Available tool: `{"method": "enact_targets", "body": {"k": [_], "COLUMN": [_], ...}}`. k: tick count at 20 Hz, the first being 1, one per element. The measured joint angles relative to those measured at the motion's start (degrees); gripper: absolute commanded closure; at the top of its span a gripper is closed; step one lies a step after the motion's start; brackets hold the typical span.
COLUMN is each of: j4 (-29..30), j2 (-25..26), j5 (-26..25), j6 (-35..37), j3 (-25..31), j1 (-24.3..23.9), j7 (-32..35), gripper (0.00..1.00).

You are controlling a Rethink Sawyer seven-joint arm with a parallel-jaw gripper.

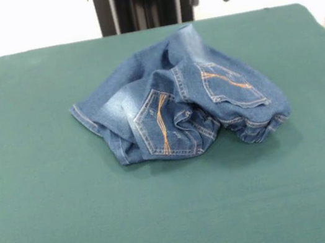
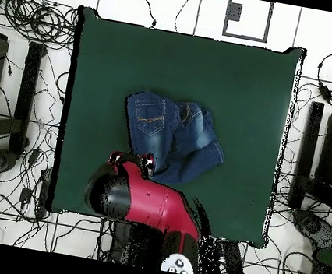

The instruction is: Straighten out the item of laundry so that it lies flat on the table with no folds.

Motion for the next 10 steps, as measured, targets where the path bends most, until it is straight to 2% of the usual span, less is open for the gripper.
{"method": "enact_targets", "body": {"k": [10], "j4": [-7.57], "j2": [9.94], "j5": [3.02], "j6": [-1.76], "j3": [-1.72], "j1": [1.01], "j7": [0.00], "gripper": [0.00]}}
